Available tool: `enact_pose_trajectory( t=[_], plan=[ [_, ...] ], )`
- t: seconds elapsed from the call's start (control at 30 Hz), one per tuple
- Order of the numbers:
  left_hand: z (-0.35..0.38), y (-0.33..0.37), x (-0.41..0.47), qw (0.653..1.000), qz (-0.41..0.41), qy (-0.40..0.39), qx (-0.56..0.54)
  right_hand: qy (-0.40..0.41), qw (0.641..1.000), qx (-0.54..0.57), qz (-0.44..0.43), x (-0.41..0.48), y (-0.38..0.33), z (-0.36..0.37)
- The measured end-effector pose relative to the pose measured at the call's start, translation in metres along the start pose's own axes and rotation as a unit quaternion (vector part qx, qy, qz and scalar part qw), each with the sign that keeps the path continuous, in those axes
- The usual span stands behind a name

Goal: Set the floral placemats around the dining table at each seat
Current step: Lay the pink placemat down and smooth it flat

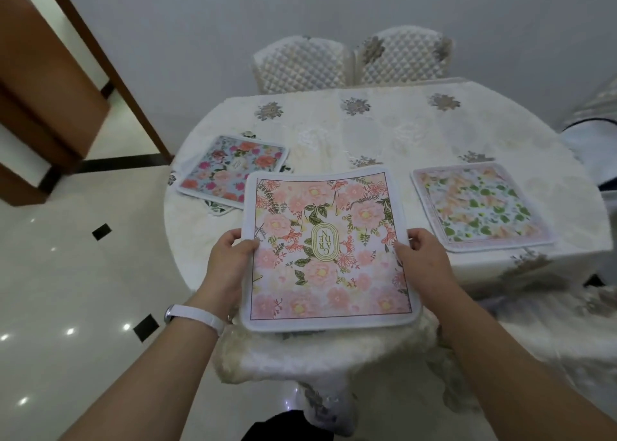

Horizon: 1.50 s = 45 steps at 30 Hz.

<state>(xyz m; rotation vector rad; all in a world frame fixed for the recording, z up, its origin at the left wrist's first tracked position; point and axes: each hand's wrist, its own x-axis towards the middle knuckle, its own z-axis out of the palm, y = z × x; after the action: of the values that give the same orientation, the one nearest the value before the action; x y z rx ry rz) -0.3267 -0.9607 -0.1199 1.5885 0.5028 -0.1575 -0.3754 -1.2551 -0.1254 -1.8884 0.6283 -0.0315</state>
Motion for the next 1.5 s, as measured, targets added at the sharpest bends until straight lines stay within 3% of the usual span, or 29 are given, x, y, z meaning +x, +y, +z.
enact_pose_trajectory(
  t=[0.47,0.97,1.33,1.5],
  plan=[
    [0.021,-0.009,0.113,0.998,-0.052,-0.027,0.024,-0.021,0.996,-0.066,0.051,0.083,-0.009,0.051],
    [0.076,-0.043,0.188,0.990,-0.100,0.007,0.099,-0.076,0.982,-0.139,0.100,0.184,0.019,0.072],
    [0.086,-0.052,0.219,0.964,-0.010,0.022,0.263,-0.084,0.984,-0.101,0.121,0.219,0.034,0.092],
    [0.085,-0.052,0.226,0.959,0.015,0.020,0.283,-0.079,0.985,-0.093,0.124,0.224,0.040,0.096]
  ],
)
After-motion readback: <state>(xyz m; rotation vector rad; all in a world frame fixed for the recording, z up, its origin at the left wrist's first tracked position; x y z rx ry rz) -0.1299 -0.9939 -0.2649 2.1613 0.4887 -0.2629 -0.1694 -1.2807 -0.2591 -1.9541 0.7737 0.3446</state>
